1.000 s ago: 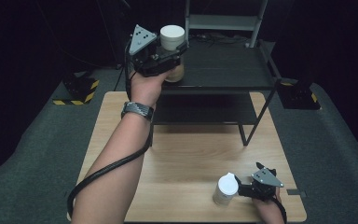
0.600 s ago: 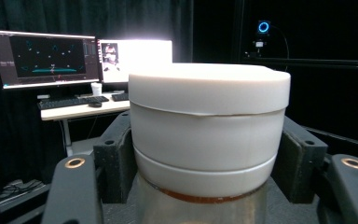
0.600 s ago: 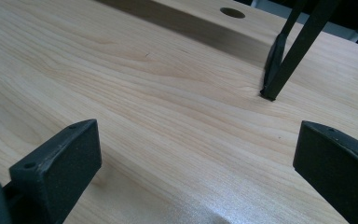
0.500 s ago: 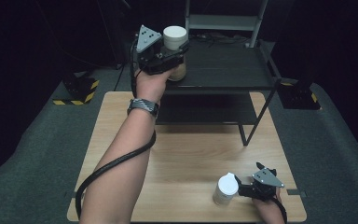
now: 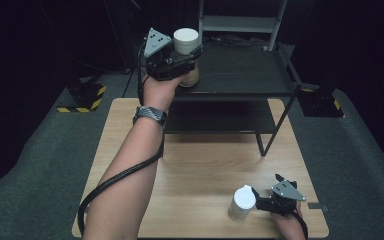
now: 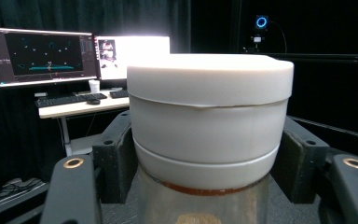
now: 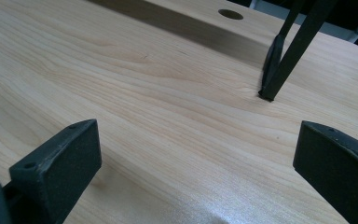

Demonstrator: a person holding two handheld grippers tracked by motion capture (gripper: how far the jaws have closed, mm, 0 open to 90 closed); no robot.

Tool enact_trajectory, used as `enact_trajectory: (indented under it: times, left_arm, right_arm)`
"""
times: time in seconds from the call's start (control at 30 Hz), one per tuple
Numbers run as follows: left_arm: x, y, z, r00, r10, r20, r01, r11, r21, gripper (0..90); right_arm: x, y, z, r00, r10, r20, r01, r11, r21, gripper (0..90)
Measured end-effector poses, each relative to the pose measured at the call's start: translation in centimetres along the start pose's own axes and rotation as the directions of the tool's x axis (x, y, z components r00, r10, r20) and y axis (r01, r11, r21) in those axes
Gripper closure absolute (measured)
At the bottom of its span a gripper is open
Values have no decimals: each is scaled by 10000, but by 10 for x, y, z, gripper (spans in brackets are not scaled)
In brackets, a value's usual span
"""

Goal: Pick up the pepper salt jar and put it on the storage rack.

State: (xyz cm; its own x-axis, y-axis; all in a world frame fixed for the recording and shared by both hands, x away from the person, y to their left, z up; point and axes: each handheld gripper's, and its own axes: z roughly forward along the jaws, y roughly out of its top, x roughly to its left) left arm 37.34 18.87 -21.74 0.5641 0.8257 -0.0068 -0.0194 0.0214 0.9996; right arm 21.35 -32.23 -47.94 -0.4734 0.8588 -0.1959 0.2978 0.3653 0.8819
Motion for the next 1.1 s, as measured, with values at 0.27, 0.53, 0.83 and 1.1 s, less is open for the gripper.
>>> enact_trajectory:
  times: [0.27,0.53,0.83,1.1]
  left_arm:
    - [-7,3,-4,9997,-154,-202,155,9999,12,44]
    - [-18,2,-15,9993,-174,-322,171,9998,-87,6]
    - [-35,-1,-33,9969,764,-183,-768,9968,-234,4]
    - [-41,-5,-57,9978,613,-247,-620,9977,-268,4]
  right_arm:
    - [-1,-1,0,10000,57,-20,-58,10000,-39,0]
    - [-1,-1,0,10000,29,-35,-29,10000,-34,0]
    - [0,0,0,10000,-67,-48,67,10000,14,0]
    - [0,1,0,9999,-158,-45,158,9999,24,0]
